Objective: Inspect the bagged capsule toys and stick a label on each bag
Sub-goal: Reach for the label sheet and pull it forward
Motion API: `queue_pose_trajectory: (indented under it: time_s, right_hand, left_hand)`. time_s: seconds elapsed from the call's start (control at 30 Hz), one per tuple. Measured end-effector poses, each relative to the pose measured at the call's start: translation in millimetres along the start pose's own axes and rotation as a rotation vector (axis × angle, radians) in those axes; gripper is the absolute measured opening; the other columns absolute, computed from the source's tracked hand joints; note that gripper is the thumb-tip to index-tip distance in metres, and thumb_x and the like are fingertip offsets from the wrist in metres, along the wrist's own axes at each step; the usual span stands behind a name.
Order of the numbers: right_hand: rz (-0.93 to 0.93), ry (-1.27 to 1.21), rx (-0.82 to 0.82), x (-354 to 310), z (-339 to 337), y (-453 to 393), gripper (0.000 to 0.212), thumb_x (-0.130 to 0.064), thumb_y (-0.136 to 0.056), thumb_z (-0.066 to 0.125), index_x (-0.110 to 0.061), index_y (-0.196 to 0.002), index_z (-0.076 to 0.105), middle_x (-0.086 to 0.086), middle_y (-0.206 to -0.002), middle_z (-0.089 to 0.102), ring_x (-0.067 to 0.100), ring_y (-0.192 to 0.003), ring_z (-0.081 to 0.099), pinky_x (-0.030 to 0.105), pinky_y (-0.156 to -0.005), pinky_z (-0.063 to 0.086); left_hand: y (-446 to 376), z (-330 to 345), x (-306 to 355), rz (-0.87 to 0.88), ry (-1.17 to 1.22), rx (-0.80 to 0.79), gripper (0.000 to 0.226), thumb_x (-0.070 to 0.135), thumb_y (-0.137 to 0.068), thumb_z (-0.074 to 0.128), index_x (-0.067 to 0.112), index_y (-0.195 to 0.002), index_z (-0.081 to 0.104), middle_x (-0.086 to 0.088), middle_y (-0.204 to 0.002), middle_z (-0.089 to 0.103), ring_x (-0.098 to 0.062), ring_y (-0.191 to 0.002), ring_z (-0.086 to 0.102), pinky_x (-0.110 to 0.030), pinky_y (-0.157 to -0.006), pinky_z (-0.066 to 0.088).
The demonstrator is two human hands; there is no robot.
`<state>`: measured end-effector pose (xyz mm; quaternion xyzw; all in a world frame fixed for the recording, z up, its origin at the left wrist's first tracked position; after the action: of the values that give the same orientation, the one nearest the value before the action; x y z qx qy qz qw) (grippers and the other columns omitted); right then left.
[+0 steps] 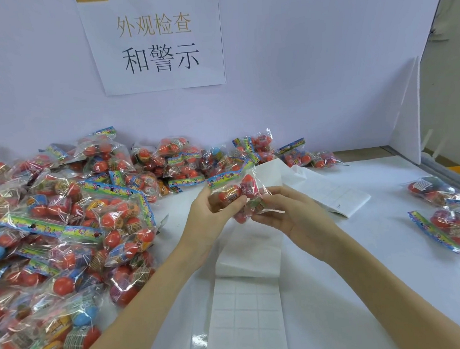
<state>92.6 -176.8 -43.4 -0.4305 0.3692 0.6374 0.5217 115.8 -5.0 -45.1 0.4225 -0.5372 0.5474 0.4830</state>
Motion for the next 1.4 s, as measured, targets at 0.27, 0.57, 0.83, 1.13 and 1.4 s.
queue_pose_trajectory:
  time_s: [0.27,0.57,0.83,1.13,1.4]
  right_hand:
    - [-0.342,0.613,0.145,-20,3,7,0.028,-0.012,-0.084,0.086,-0.021,-0.107,0.071,0.003,-0.105,0.071,0.010,-0.093,0.070,0.021,-0.080,0.056]
    - [-0.358,0.623,0.219,-26,-6,5,0.026,-0.026,-0.091,0.079,-0.024,-0.115,0.069,0.000,-0.100,0.069,0.014,-0.088,0.068,0.027,-0.077,0.057]
    - [-0.145,0.517,0.045,-6,-3,-2,0.012,-0.019,-0.097,0.073,-0.009,-0.102,0.076,0.008,-0.084,0.080,0.017,-0.072,0.074,0.022,-0.069,0.058]
    - [-0.144,0.450,0.057,-8,-1,0,0.018,-0.019,-0.097,0.073,-0.003,-0.105,0.073,0.013,-0.088,0.079,0.022,-0.076,0.073,0.028,-0.076,0.061]
    - [0.066,0.927,-0.300,16,13,10,0.089,-0.066,-0.071,0.084,-0.042,-0.144,0.041,-0.017,-0.121,0.070,-0.003,-0.110,0.065,0.023,-0.101,0.051]
  left_hand:
    - [1,7,-6,-0.151,0.231,-0.026,0.046,0.021,-0.096,0.074,0.005,-0.135,0.056,-0.017,-0.117,0.073,-0.029,-0.096,0.076,-0.038,-0.095,0.060]
    - [-1,7,-8,-0.174,0.420,-0.027,0.025,-0.005,-0.093,0.066,0.002,-0.115,0.057,-0.020,-0.107,0.075,-0.028,-0.085,0.076,-0.034,-0.071,0.062]
    - [1,2,1,-0.134,0.306,-0.018,0.037,0.024,-0.092,0.073,-0.002,-0.115,0.064,-0.017,-0.104,0.071,-0.029,-0.089,0.065,-0.039,-0.068,0.060]
    - [-2,-2,6,-0.113,0.274,-0.049,0.051,0.031,-0.082,0.083,0.023,-0.128,0.063,-0.011,-0.111,0.075,-0.022,-0.092,0.071,-0.033,-0.072,0.059]
    - [-5,-24,24,0.137,-0.001,0.045,0.068,-0.007,-0.093,0.068,0.041,-0.139,0.051,0.007,-0.085,0.069,-0.014,-0.076,0.064,-0.024,-0.069,0.055]
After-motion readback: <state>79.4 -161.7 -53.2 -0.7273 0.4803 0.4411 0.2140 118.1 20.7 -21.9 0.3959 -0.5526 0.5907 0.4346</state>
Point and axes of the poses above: each hand's wrist, its own y-axis away from the middle knuckle, its own z-axis out of the palm, x = y × z, the point moved 8 cm from there along -y, towards the middle knuckle
